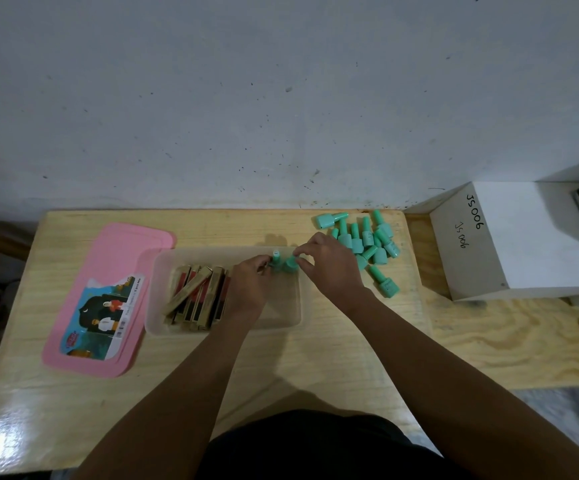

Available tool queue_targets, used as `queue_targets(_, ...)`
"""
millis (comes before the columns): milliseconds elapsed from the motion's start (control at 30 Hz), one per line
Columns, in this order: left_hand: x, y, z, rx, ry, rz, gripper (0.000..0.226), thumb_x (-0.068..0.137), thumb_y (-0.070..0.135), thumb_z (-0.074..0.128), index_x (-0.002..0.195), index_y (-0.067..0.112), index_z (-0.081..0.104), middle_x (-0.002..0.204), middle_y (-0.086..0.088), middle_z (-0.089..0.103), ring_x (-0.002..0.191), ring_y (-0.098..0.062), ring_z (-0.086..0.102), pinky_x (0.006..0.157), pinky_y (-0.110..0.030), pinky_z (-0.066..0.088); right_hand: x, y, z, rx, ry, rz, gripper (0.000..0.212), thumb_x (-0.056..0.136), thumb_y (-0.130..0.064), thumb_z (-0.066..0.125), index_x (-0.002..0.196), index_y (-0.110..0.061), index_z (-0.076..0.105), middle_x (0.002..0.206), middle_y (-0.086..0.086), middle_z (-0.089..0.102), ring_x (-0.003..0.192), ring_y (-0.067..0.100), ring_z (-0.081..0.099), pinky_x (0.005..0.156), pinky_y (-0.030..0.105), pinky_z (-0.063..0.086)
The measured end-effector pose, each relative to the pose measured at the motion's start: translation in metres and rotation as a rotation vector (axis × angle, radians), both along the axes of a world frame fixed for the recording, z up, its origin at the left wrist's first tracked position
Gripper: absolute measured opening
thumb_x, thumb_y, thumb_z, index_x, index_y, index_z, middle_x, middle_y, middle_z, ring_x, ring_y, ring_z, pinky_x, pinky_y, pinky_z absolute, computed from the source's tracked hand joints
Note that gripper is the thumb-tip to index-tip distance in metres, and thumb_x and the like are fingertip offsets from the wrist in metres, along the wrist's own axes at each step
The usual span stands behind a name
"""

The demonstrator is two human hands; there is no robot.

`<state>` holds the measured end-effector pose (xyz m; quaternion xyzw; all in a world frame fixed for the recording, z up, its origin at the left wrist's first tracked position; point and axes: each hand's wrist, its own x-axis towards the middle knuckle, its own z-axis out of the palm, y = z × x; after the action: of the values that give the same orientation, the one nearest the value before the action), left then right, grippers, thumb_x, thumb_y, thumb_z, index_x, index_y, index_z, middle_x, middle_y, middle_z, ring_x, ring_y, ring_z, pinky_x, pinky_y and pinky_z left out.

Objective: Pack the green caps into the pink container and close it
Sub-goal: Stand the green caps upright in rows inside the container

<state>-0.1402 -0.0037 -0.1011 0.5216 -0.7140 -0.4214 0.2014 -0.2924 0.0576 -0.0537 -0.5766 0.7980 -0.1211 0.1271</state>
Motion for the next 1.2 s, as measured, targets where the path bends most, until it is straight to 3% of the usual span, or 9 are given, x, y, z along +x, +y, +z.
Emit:
queue_targets(100, 0.000, 0.001, -0.001, -0.006, -0.022, 0.027, 0.023, 0.087, 0.007, 0.057, 0.103, 0.014, 0.072, 0.094, 0.000, 0.074, 0.083, -0.008, 0.066, 0.076, -0.023, 0.054, 0.002, 0.001, -0.002, -0.036, -0.030, -0.009, 0.019, 0.090, -0.025, 0.065, 0.106, -0.021, 0.075, 0.103, -0.001, 0.061, 0.098, 0.017, 0.058, 0.070, 0.030, 0.045)
queue_targets(200, -0.002, 0.003, 0.000, 0.005, -0.022, 0.069, 0.021, 0.086, 0.006, 0.055, 0.097, 0.012, 0.072, 0.087, -0.003, 0.074, 0.078, -0.011, 0.066, 0.073, -0.034, 0.057, 0.005, 0.003, -0.004, -0.042, -0.050, -0.024, 0.019, 0.091, -0.022, 0.065, 0.105, -0.018, 0.075, 0.103, 0.000, 0.060, 0.095, 0.017, 0.061, 0.066, 0.030, 0.046)
queue_targets(367, -0.004, 0.004, 0.004, 0.062, -0.007, 0.097, 0.024, 0.086, 0.003, 0.053, 0.096, 0.014, 0.073, 0.083, 0.003, 0.070, 0.080, -0.014, 0.067, 0.074, -0.035, 0.056, 0.006, 0.005, -0.005, -0.054, -0.126, -0.056, 0.019, 0.093, -0.024, 0.062, 0.109, -0.019, 0.072, 0.108, -0.003, 0.059, 0.094, 0.014, 0.061, 0.065, 0.029, 0.048)
queue_targets(600, -0.006, 0.007, 0.007, 0.089, 0.014, 0.112, 0.025, 0.086, 0.007, 0.061, 0.109, 0.006, 0.069, 0.104, -0.012, 0.072, 0.096, -0.022, 0.068, 0.081, -0.024, 0.050, 0.002, 0.013, -0.007, -0.080, -0.249, -0.101, 0.024, 0.093, -0.030, 0.062, 0.115, -0.023, 0.069, 0.112, -0.006, 0.061, 0.099, 0.010, 0.060, 0.075, 0.029, 0.051)
queue_targets(733, -0.001, 0.008, 0.015, 0.111, -0.006, 0.125, 0.035, 0.085, 0.016, 0.066, 0.118, 0.005, 0.063, 0.113, -0.013, 0.069, 0.100, -0.024, 0.066, 0.083, -0.027, 0.050, -0.005, 0.038, -0.005, -0.103, -0.297, -0.181, 0.026, 0.094, -0.033, 0.060, 0.117, -0.026, 0.068, 0.112, -0.008, 0.063, 0.095, 0.008, 0.061, 0.079, 0.032, 0.054)
queue_targets(833, 0.004, 0.013, 0.025, -0.003, -0.006, 0.124, 0.033, 0.085, 0.026, 0.065, 0.115, 0.013, 0.063, 0.106, -0.006, 0.070, 0.091, -0.020, 0.065, 0.079, -0.035, 0.055, -0.014, 0.067, -0.003, -0.112, -0.278, -0.294, 0.024, 0.093, -0.032, 0.061, 0.115, -0.028, 0.068, 0.108, -0.010, 0.063, 0.090, 0.006, 0.060, 0.076, 0.030, 0.053)
queue_targets(1000, -0.016, 0.038, 0.057, -0.236, 0.142, -0.107, 0.026, 0.087, 0.029, 0.062, 0.110, 0.016, 0.065, 0.097, 0.001, 0.069, 0.083, -0.012, 0.063, 0.071, -0.032, 0.055, -0.039, 0.117, -0.010, -0.127, -0.195, -0.529, 0.021, 0.093, -0.032, 0.060, 0.111, -0.028, 0.070, 0.110, -0.007, 0.067, 0.086, 0.007, 0.061, 0.068, 0.027, 0.050)
queue_targets(1100, -0.044, 0.055, 0.071, -0.228, 0.189, -0.253, 0.024, 0.087, 0.031, 0.061, 0.106, 0.018, 0.067, 0.089, 0.004, 0.069, 0.074, -0.011, 0.062, 0.066, -0.033, 0.055, -0.060, 0.135, -0.013, -0.028, -0.211, -0.650, 0.023, 0.092, -0.037, 0.060, 0.112, -0.030, 0.069, 0.113, -0.007, 0.066, 0.086, 0.008, 0.058, 0.068, 0.026, 0.043)
queue_targets(1200, -0.073, 0.064, 0.067, -0.073, 0.113, -0.371, 0.030, 0.085, 0.033, 0.062, 0.113, 0.021, 0.065, 0.093, 0.004, 0.066, 0.079, -0.016, 0.062, 0.072, -0.038, 0.055, -0.080, 0.140, -0.021, 0.051, -0.239, -0.643, 0.029, 0.090, -0.042, 0.062, 0.117, -0.030, 0.066, 0.116, -0.005, 0.065, 0.094, 0.012, 0.060, 0.073, 0.030, 0.050)
